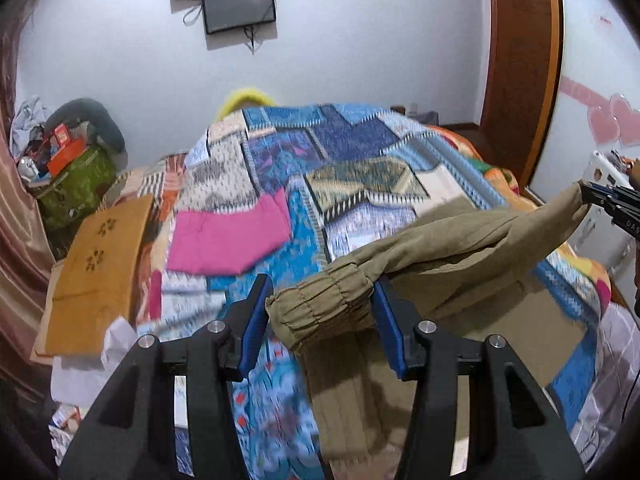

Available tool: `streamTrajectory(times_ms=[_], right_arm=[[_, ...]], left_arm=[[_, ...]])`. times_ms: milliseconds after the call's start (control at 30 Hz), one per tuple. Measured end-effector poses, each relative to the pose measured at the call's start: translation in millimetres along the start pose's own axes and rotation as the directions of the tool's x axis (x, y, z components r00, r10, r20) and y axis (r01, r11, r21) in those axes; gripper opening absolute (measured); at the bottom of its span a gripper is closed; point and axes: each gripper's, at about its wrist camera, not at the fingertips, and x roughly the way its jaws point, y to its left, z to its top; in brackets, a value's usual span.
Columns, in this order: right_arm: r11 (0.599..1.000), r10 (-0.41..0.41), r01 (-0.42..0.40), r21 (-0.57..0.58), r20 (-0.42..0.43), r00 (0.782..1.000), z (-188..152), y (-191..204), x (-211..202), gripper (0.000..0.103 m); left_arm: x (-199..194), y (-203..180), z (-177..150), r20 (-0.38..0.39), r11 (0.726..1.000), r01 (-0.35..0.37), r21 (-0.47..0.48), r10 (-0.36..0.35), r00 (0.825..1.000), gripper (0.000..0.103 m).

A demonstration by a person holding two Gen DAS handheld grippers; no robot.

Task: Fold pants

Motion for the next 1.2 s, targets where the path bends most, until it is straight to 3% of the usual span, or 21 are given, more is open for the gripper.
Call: streamTrajectory(times_ms=[367, 633, 767, 967, 1067, 1133, 1200], right_arm=[[0.998, 0.059, -0.055, 0.032, -0.138, 0.989, -60.6, 10.6, -11.2, 0.013], [0.996, 0.055, -0.038, 0.079, -0.233, 0.971, -108.2, 14.1, -16.6, 0.013], [0.997, 0.044, -0.027, 0.072, -0.252, 0.967, -121.8, 18.0, -27.1, 0.013], [0.997, 0.056, -0.043, 0.064, -0.21, 0.976, -110.3, 24.0, -51.7, 0.013], [0.996, 0.076, -0.067, 0.051, -0.191, 0.979, -97.9, 32.9, -55.5, 0.02], [0.995, 0.101, -0.098, 0.028, -0.169, 0.98, -88.4, 43.6, -56.4, 0.036], [0.991, 0.129, -0.131, -0.003, -0.15, 0.98, -82.0, 56.0, -55.1, 0.043]], left_arm=[[2.2, -2.9, -65.5, -0.092, 0.998, 0.049, -0.04, -0.052, 0.994, 0.054], [3.5, -3.4, -96.3, -0.16, 0.997, 0.035, -0.067, -0.046, 0.986, 0.058], [2.2, 2.3, -104.0, -0.185, 0.998, -0.022, -0.062, 0.01, 0.983, 0.058], [-21.4, 13.5, -88.3, -0.142, 0.994, -0.023, -0.103, 0.008, 0.99, 0.058], [-35.3, 8.3, -71.9, -0.089, 0.995, -0.012, -0.1, 0.003, 0.996, 0.071], [-44.4, 1.4, -59.4, -0.04, 0.994, 0.013, -0.104, -0.017, 0.999, 0.078], [-46.9, -7.3, -49.1, -0.027, 0.995, 0.029, -0.099, -0.032, 0.999, 0.08]])
